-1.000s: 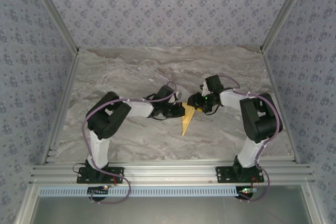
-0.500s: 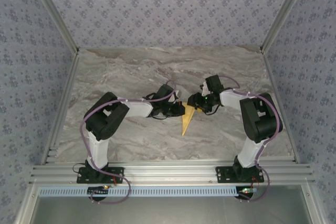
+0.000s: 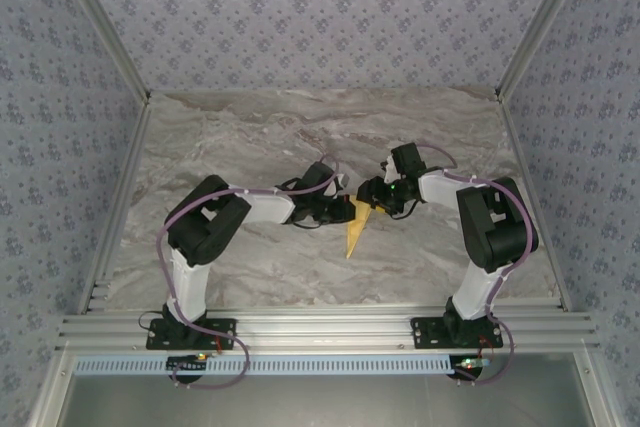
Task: Fold a paper plane with a square sheet of paper (fold left side to right side)
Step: Fold the wing for the fifth time at the center of the table.
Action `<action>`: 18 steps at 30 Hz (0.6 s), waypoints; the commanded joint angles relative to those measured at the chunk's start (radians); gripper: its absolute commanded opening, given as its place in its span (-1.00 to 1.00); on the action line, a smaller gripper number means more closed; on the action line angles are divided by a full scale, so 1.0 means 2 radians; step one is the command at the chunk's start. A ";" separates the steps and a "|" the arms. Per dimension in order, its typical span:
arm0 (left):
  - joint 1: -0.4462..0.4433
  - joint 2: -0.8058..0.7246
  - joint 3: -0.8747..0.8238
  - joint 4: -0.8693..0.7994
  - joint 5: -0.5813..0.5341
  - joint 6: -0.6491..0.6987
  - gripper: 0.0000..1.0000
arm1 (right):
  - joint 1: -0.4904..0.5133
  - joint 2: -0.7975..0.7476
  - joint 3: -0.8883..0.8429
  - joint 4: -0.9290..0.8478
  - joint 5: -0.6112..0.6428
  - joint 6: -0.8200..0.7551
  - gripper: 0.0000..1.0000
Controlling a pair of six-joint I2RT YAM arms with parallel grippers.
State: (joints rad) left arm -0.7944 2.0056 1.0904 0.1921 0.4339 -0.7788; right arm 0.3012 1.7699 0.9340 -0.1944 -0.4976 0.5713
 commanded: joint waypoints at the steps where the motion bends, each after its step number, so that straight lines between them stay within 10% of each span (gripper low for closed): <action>1: -0.003 0.013 0.010 0.009 0.006 -0.003 -0.92 | 0.008 0.025 -0.005 -0.018 0.008 0.003 0.11; 18: -0.004 0.021 -0.009 0.004 -0.010 -0.004 -0.92 | -0.015 -0.061 -0.013 -0.008 -0.002 -0.004 0.08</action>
State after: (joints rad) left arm -0.7940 2.0178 1.0893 0.2062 0.4362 -0.7856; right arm 0.2771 1.7023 0.9134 -0.1951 -0.5037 0.5674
